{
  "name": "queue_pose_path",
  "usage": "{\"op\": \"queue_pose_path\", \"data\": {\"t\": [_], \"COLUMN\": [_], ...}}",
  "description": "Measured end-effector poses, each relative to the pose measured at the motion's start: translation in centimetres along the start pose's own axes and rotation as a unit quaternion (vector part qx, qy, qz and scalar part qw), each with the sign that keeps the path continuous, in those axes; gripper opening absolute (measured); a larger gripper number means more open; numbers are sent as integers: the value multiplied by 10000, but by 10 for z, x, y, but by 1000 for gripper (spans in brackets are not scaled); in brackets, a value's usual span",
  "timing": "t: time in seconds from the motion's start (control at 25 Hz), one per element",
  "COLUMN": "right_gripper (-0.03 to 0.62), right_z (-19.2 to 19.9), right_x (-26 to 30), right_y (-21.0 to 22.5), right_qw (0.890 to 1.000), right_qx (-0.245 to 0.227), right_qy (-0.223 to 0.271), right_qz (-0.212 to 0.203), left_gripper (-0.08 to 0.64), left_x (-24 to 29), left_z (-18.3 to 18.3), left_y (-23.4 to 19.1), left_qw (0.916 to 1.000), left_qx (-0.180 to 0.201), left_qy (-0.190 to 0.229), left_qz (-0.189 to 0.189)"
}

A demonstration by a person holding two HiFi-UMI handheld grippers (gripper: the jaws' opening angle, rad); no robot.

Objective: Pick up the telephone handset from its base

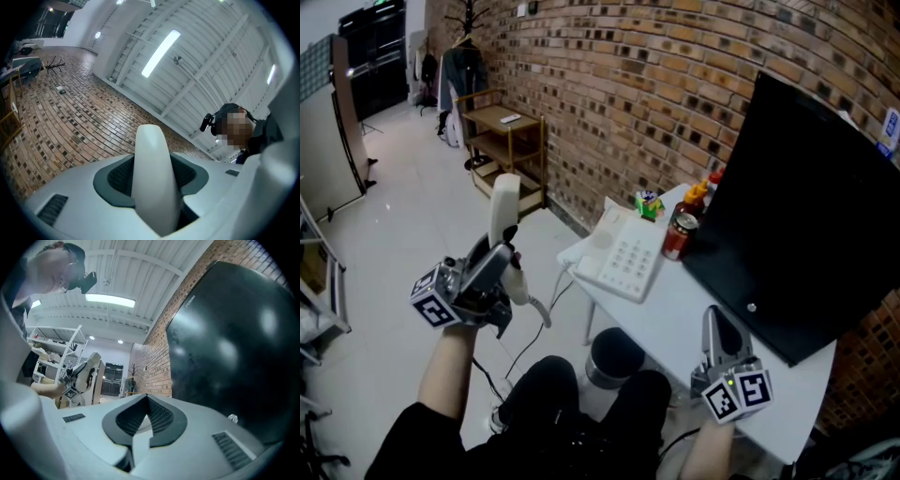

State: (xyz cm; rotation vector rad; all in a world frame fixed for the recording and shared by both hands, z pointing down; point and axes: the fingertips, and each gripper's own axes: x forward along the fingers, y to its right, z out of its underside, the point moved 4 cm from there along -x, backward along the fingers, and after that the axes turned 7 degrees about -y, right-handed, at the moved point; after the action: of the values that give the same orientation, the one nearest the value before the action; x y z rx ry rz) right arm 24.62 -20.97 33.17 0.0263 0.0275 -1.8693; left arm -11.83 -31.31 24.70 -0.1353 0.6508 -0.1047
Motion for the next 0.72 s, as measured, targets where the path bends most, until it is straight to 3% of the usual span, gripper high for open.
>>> {"op": "queue_pose_path", "data": {"t": [0.4, 0.52, 0.72], "right_gripper": [5, 5, 5], "right_z": [3, 8, 15], "right_x": [4, 7, 8], "right_y": [0, 1, 2], "right_qw": [9999, 9996, 9988], "right_qx": [-21, -111, -138], "right_qy": [-91, -248, -456], "right_qz": [-86, -7, 74], "left_gripper": [224, 224, 224], "left_x": [-1, -1, 2], "left_z": [-3, 3, 10], "left_y": [2, 2, 4], "left_qw": [9995, 9989, 9991], "left_qx": [-169, -333, -268], "left_qy": [149, 98, -86], "left_qz": [204, 308, 302]}}
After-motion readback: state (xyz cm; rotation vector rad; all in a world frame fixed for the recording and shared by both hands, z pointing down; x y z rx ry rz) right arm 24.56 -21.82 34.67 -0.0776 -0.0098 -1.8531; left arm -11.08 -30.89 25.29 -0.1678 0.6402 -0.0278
